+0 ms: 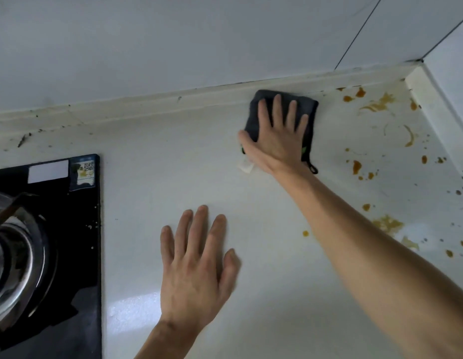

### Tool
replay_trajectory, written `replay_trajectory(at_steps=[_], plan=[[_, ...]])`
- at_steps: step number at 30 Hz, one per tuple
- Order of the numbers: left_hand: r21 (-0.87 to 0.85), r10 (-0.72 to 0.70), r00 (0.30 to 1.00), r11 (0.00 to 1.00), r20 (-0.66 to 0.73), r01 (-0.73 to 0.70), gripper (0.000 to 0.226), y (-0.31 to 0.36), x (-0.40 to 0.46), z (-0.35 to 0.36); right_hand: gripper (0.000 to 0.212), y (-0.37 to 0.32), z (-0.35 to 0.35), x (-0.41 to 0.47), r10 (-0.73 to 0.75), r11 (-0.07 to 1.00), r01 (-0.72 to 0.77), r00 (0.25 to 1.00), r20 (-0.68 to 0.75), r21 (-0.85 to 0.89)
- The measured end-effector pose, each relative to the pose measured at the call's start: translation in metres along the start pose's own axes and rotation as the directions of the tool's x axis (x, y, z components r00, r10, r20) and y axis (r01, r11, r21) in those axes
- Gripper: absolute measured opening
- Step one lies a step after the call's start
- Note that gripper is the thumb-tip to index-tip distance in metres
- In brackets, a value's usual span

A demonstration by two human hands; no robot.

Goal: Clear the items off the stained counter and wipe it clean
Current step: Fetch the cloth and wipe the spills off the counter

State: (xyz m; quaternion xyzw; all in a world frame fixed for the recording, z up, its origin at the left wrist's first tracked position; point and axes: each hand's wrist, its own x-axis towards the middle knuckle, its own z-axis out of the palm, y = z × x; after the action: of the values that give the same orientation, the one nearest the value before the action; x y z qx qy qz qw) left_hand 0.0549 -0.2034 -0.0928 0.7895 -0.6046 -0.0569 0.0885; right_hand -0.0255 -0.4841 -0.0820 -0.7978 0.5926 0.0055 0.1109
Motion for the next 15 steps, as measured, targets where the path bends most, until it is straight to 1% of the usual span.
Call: replay_trajectory(at_steps=[1,3,5,6,7,9,11,12,13,15], plan=[[-0.004,0.002,1.0,1.0,-0.007,-0.002,0.061,-0.001,0.001,-0.001,0.085,-0.006,0.001,-0.004,-0.041,0.999,0.041,0.999,-0.003,-0.007],[0.009,-0.001,1.0,1.0,-0.008,0.001,0.061,-0.003,0.002,0.0,0.083,0.004,0.0,-0.019,-0.165,0.986,0.165,0.986,0.014,-0.024],[0.013,0.008,1.0,1.0,-0.017,-0.007,0.061,-0.004,0.001,0.002,0.082,0.036,0.0,-0.035,-0.27,0.962,0.271,0.962,0.028,-0.043],[0.013,0.011,1.0,1.0,-0.022,-0.011,0.061,-0.004,0.0,0.003,0.08,0.055,-0.001,-0.037,-0.278,0.959,0.28,0.96,0.039,-0.041],[0.014,0.012,1.0,1.0,-0.023,-0.012,0.062,-0.003,-0.001,0.004,0.079,0.074,-0.005,-0.033,-0.245,0.969,0.247,0.968,0.044,-0.031],[0.002,0.011,1.0,1.0,-0.029,-0.01,0.062,-0.002,0.0,0.004,0.074,0.096,-0.015,-0.017,-0.087,0.996,0.087,0.996,0.024,-0.003],[-0.003,0.011,0.999,1.0,-0.039,-0.011,0.062,-0.001,0.001,0.004,0.072,0.097,-0.019,0.004,0.072,0.997,-0.073,0.997,0.011,0.019],[-0.001,0.009,0.999,1.0,-0.04,-0.009,0.062,-0.001,0.001,0.003,0.072,0.09,-0.018,0.011,0.115,0.993,-0.115,0.993,0.006,0.021],[0.002,0.007,0.999,1.0,-0.043,-0.007,0.061,-0.001,0.001,0.003,0.073,0.08,-0.017,0.014,0.126,0.992,-0.126,0.992,0.004,0.02],[0.005,0.012,0.999,1.0,-0.049,-0.012,0.061,-0.001,0.001,0.003,0.074,0.062,-0.014,0.001,0.072,0.997,-0.072,0.997,0.011,0.022]])
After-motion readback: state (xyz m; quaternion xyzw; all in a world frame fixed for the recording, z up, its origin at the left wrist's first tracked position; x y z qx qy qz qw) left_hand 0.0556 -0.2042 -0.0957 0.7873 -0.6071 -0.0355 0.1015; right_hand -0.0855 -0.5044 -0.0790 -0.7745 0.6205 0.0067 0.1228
